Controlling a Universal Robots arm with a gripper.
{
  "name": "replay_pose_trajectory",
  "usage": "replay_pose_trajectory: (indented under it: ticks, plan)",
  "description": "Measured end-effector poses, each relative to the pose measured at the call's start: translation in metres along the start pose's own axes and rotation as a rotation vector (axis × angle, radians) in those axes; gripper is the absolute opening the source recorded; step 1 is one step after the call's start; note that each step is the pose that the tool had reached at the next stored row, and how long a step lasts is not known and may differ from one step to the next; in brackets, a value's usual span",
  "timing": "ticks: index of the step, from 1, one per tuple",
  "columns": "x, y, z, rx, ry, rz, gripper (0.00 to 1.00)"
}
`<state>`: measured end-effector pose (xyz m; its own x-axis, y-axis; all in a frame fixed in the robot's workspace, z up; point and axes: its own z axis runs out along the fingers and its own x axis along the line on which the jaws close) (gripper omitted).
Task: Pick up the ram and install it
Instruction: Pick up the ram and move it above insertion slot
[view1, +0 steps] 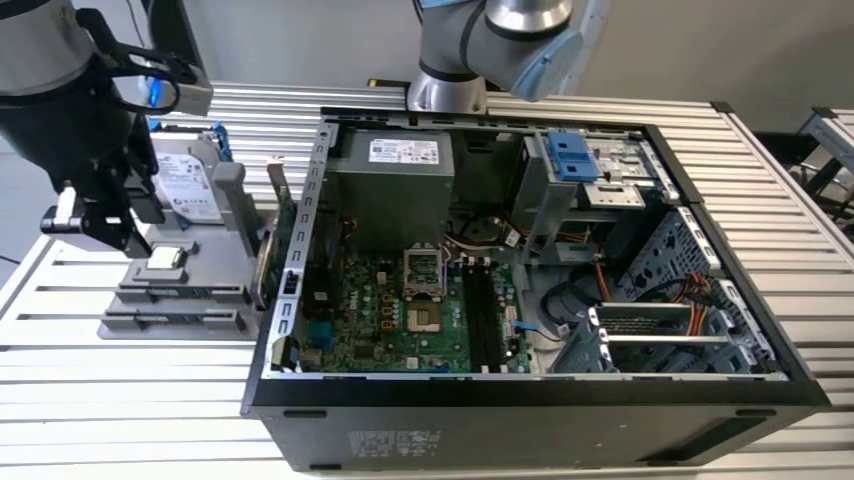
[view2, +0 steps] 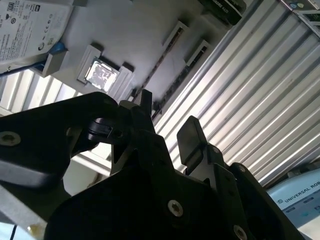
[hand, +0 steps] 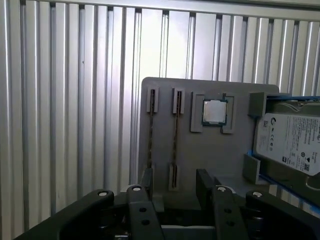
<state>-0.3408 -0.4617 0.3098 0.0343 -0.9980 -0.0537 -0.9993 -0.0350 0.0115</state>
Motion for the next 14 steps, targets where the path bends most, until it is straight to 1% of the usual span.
replay_pose_trajectory:
  ticks: [5, 8, 11, 14]
  plan:
    - [0.0019, 0.0022, 0.0090, -0.0001, 0.0008, 0.000, 1.00]
    - [0.0057, 0.0024, 0.0142, -0.0003, 0.0009, 0.000, 1.00]
    - [0.0109, 0.0025, 0.0195, -0.0001, 0.0008, 0.000, 1.00]
    - [0.0127, 0.0027, 0.0249, 0.0000, 0.0007, 0.000, 1.00]
